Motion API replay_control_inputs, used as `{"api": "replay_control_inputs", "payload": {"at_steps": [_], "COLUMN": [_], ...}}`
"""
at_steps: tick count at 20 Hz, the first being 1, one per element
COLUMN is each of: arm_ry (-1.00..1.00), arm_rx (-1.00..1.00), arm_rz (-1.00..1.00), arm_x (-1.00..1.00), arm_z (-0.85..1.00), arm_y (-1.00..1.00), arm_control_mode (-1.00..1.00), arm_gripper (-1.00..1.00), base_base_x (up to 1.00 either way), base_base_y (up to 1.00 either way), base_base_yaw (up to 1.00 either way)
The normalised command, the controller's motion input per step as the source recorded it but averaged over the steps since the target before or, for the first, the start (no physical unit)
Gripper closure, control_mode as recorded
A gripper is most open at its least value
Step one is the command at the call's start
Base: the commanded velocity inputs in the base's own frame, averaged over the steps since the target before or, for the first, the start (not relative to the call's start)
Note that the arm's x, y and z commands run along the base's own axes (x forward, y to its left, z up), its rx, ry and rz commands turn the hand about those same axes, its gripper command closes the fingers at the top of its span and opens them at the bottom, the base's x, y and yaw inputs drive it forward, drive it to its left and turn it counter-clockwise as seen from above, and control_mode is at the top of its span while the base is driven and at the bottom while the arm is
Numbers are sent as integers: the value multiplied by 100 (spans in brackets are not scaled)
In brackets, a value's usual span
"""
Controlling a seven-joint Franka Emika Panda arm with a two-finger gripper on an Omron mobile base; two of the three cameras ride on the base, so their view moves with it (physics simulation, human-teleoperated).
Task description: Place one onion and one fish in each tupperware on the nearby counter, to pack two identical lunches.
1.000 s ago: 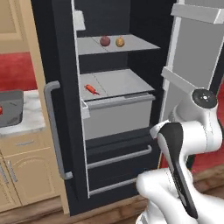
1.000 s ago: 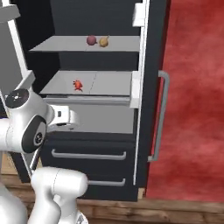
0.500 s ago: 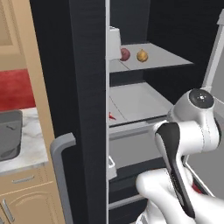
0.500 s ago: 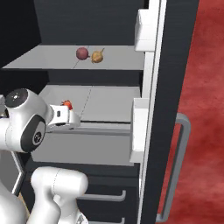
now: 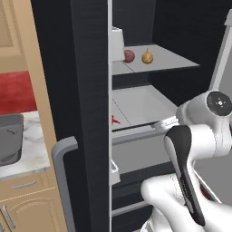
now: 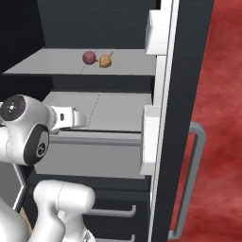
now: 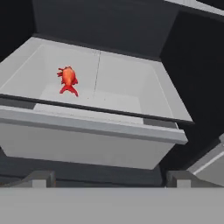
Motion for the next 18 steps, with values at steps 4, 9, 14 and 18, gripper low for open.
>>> {"api": "replay_control_inputs", "payload": {"at_steps": [4,9,14,18], "arm_ry": [-4,5,1,0], "arm_rx": [16,16,0,0], "arm_rz": [0,0,-7,-12], "arm_x": [40,57,62,48], "arm_z": [73,55,22,18], "arm_y": [3,15,13,12], "arm_control_mode": [-100,-100,-100,-100], "arm_gripper": [-100,-100,-100,-100], "base_base_x": [0,0,0,0], "base_base_y": [0,0,0,0], "base_base_yaw": [0,0,0,0]}}
